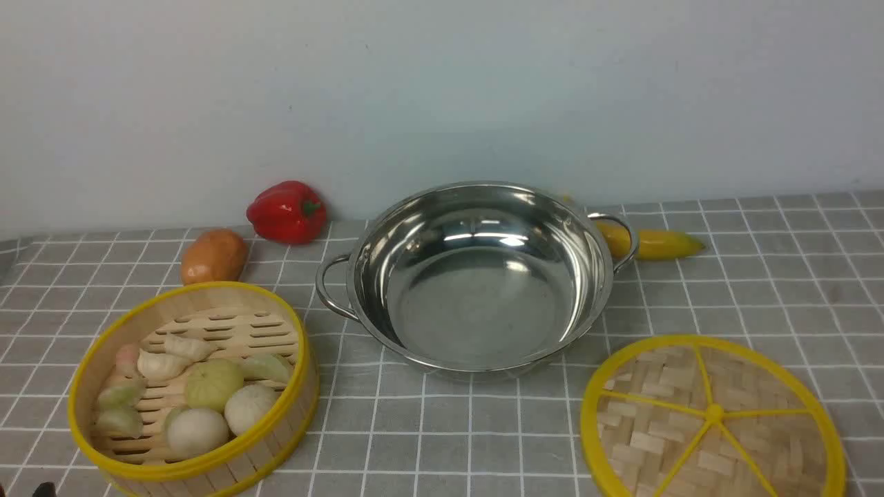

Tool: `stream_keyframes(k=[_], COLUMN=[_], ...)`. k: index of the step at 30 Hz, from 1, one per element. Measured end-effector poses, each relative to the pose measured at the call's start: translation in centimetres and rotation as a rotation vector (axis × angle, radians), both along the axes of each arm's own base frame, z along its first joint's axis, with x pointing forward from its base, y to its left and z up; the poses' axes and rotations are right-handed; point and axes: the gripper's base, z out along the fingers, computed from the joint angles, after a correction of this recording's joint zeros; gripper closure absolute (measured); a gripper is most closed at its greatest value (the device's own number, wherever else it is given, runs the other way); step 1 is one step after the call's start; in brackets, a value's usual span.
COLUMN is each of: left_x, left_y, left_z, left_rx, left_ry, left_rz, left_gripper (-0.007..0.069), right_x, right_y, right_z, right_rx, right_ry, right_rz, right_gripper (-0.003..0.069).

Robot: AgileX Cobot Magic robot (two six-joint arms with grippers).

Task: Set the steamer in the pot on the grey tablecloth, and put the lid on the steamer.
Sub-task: 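Grasp the rim of the steamer basket holding the buns with the left gripper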

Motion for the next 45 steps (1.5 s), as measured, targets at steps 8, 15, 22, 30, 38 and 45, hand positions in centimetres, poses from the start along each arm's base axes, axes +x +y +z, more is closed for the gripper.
stream_keyframes(k=[8, 15, 22, 30, 38, 45], left_x=[0.0, 0.0, 0.0, 0.0, 0.0, 0.2], left_y=[0.0, 0.0, 0.0, 0.0, 0.0, -0.5], left_z=[0.0, 0.0, 0.0, 0.0, 0.0, 0.9], left_rx=[0.000, 0.000, 0.000, 0.000, -0.035, -0.548], left_ry=[0.000, 0.000, 0.000, 0.000, -0.005, -0.124], left_rz=[0.000, 0.000, 0.000, 0.000, 0.002, 0.021], left_gripper=[0.0382, 0.0382, 0.0382, 0.0382, 0.0382, 0.0382], right_x=[0.0, 0.0, 0.0, 0.0, 0.0, 0.2], right_y=[0.0, 0.0, 0.0, 0.0, 0.2, 0.6], right_z=[0.0, 0.0, 0.0, 0.0, 0.2, 1.7], right_rx=[0.000, 0.000, 0.000, 0.000, 0.124, 0.822], right_ry=[0.000, 0.000, 0.000, 0.000, -0.030, -0.181], right_rz=[0.000, 0.000, 0.000, 0.000, 0.000, -0.018], right_gripper=[0.0419, 0.0419, 0.0419, 0.0419, 0.0419, 0.0419])
